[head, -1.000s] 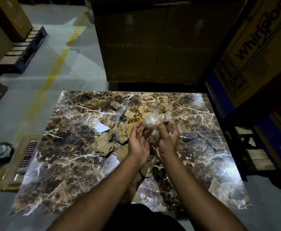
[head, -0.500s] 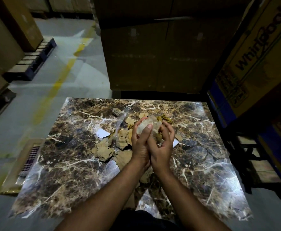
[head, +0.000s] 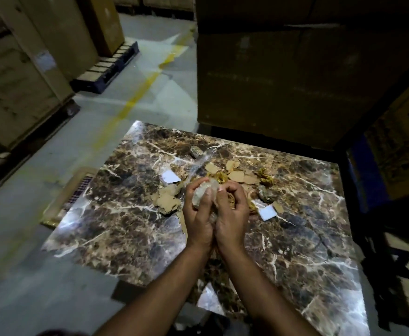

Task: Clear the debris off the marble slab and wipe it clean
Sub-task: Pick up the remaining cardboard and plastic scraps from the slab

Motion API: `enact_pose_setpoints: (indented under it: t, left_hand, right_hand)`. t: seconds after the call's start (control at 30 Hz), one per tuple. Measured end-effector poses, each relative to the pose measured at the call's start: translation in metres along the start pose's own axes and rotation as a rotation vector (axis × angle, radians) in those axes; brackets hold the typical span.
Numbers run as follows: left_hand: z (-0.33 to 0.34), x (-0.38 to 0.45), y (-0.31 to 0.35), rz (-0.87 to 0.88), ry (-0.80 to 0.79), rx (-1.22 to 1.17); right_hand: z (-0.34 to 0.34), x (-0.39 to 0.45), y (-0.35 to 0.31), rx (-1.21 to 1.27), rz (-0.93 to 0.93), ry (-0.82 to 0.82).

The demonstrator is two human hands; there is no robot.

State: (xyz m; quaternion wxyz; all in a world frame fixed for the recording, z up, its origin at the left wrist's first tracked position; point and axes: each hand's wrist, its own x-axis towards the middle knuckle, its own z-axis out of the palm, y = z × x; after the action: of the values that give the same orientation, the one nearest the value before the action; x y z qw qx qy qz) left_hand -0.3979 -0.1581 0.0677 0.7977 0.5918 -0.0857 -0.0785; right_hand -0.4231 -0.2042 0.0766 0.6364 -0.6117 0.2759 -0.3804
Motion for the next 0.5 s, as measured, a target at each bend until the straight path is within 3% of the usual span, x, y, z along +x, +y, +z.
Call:
enact_pose_setpoints:
  t: [0.1, 0.23, 0.5]
  left_hand:
    - [-0.022, -0.006, 0.007, -0.027, 0.064, 0.029]
    - [-0.064, -0.011, 0.027, 0.1, 0.161, 0.118]
    - [-0.194, -0.04, 0.074, 0.225, 0.569, 0.039]
  right_hand:
    - [0.017, -0.016, -0.003, 0.083, 0.031, -0.067]
    - [0.048, -0.043, -0.003, 0.095, 0.096, -0.257]
    - [0.146, -0.153, -0.014, 0.146, 0.17, -0.614]
